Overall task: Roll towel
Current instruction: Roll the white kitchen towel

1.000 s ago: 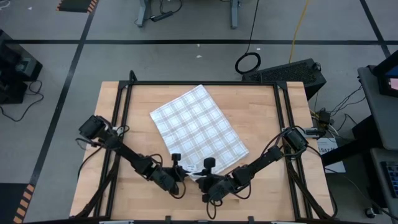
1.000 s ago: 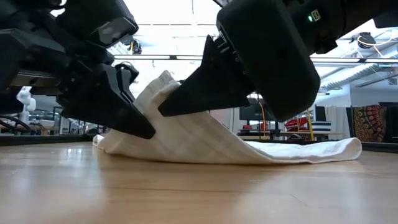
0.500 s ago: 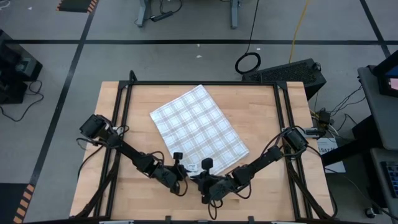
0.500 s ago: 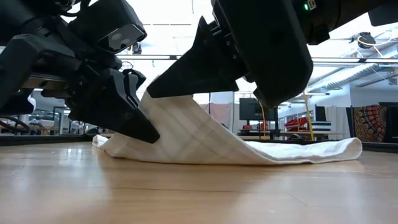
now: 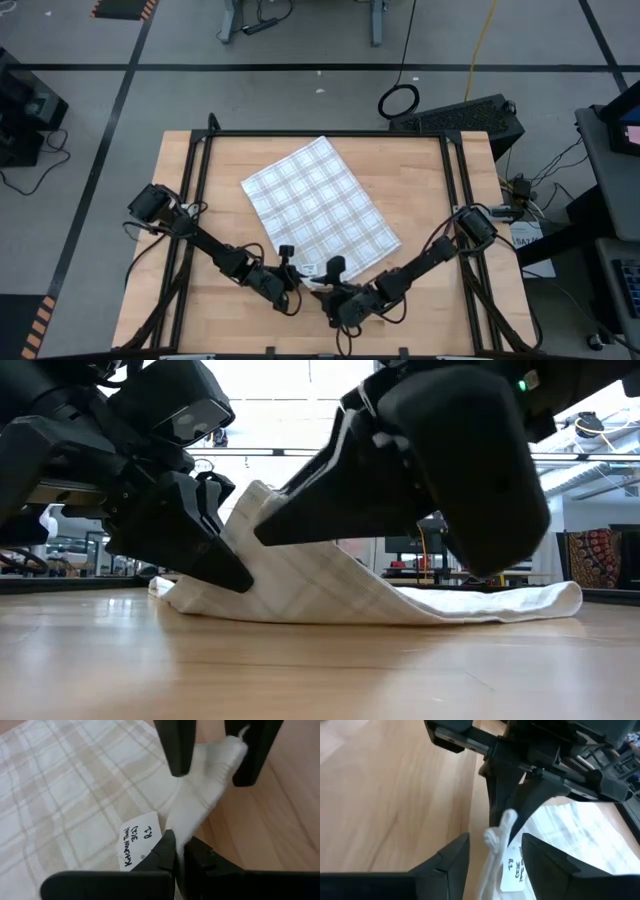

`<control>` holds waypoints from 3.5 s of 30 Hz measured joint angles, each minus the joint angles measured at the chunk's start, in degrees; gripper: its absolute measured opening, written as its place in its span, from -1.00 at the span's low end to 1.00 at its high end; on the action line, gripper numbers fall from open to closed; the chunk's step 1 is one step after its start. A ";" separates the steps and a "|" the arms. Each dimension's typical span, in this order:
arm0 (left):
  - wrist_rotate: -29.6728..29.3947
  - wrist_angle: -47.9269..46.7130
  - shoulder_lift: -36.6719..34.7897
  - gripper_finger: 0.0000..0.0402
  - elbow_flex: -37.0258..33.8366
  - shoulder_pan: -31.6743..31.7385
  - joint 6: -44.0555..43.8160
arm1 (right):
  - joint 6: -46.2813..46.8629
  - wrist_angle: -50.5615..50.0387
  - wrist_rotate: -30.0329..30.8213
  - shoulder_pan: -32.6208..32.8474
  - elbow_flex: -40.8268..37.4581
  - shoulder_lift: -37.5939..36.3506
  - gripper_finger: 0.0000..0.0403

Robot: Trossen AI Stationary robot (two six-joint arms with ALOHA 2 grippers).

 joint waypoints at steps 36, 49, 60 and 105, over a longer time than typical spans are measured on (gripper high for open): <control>-8.73 -4.22 -1.70 0.04 -0.05 -5.66 -2.63 | 20.89 -12.47 -1.58 6.18 0.00 -1.77 -1.00; -19.62 -37.92 -15.43 0.09 -0.02 -11.47 -17.66 | 31.82 -22.70 -1.37 13.88 0.00 -6.25 -1.00; -15.64 -55.73 -17.16 0.09 -0.07 -8.43 -21.34 | 47.40 -45.00 0.43 18.71 0.00 -14.12 -1.00; 4.26 -50.11 -11.18 -0.06 -0.26 0.61 6.29 | 55.86 -62.24 2.75 23.73 0.00 -20.33 -1.00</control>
